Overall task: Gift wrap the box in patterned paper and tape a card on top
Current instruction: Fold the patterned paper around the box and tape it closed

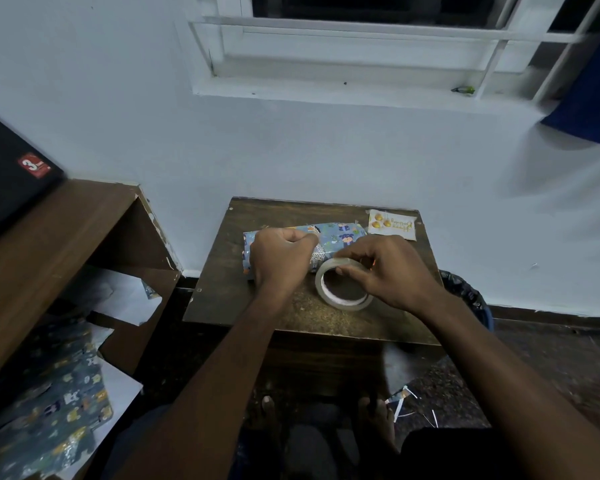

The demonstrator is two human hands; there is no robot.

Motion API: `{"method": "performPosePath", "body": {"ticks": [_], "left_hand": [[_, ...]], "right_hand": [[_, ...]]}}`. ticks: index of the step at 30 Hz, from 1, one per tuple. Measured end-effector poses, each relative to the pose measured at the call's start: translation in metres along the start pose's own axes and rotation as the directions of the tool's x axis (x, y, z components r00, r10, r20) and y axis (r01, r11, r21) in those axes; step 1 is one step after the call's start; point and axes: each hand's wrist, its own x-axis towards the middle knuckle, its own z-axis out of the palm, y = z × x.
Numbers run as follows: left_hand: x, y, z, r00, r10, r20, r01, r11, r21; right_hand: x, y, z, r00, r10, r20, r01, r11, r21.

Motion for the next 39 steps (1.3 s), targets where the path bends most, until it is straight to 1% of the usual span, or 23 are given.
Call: {"method": "performPosePath", "body": {"ticks": [4,6,9,12,14,17,19,20,21,22,25,26,28,29,31,35,37,39], "left_hand": [[0.002,-0.001,0.002,0.998,-0.036,0.043,0.042,0.99,-0.135],[0.004,-0.001,0.003,0.996,-0.044,0.072,0.055,0.984,-0.168],[0.007,-0.005,0.005,0.992,-0.043,0.12,0.062,0.985,-0.16],[0.009,-0.007,0.004,0.985,0.011,0.175,0.009,0.994,-0.11],[0.008,-0.007,0.004,0.969,0.075,0.237,-0.06,0.996,-0.069],[0.004,-0.007,0.006,0.94,0.154,0.304,-0.149,0.988,-0.039],[0.002,-0.009,0.008,0.924,0.198,0.326,-0.196,0.98,-0.04],[0.002,-0.009,0.009,0.917,0.217,0.335,-0.214,0.976,-0.045],[0.001,-0.008,0.01,0.909,0.231,0.347,-0.225,0.973,-0.059],[0.001,-0.008,0.01,0.9,0.241,0.362,-0.23,0.97,-0.074],[-0.001,-0.005,0.009,0.882,0.26,0.394,-0.241,0.966,-0.097],[-0.001,-0.005,0.009,0.879,0.264,0.397,-0.248,0.964,-0.093],[0.0,-0.005,0.01,0.881,0.271,0.389,-0.258,0.962,-0.085],[0.0,-0.006,0.01,0.884,0.273,0.379,-0.262,0.962,-0.081],[0.001,-0.008,0.011,0.893,0.276,0.356,-0.272,0.96,-0.064],[0.0,-0.012,0.015,0.91,0.287,0.299,-0.28,0.958,-0.065],[0.002,-0.011,0.015,0.918,0.287,0.272,-0.279,0.958,-0.066],[0.003,-0.01,0.014,0.911,0.291,0.294,-0.28,0.957,-0.08]], "right_hand": [[-0.002,0.003,-0.001,1.0,0.005,0.02,-0.005,1.0,-0.006],[-0.002,0.003,0.0,0.999,0.031,0.015,-0.032,0.999,0.034],[-0.002,0.002,0.001,0.995,0.098,0.016,-0.099,0.986,0.134],[-0.003,0.0,0.002,0.982,0.186,0.017,-0.184,0.953,0.24],[-0.004,-0.002,0.001,0.964,0.263,0.042,-0.26,0.899,0.353],[-0.005,-0.004,-0.001,0.918,0.355,0.178,-0.391,0.727,0.565],[-0.006,-0.002,-0.001,0.881,0.384,0.276,-0.469,0.634,0.615],[-0.006,-0.001,0.0,0.869,0.384,0.312,-0.492,0.612,0.619],[-0.008,-0.001,0.0,0.865,0.375,0.335,-0.502,0.612,0.611],[-0.009,0.0,0.0,0.87,0.355,0.342,-0.493,0.638,0.591],[-0.01,0.003,0.0,0.909,0.296,0.295,-0.41,0.767,0.493],[-0.009,0.004,0.001,0.922,0.289,0.257,-0.377,0.817,0.436],[-0.005,0.008,0.005,0.952,0.261,0.159,-0.296,0.919,0.262],[-0.004,0.009,0.008,0.961,0.244,0.133,-0.266,0.947,0.18],[-0.003,0.01,0.013,0.966,0.223,0.129,-0.235,0.968,0.086],[-0.004,0.01,0.018,0.957,0.256,0.135,-0.255,0.967,-0.024],[-0.004,0.007,0.018,0.955,0.269,0.122,-0.268,0.963,-0.025],[-0.004,0.007,0.018,0.96,0.265,0.094,-0.266,0.964,0.0]]}}
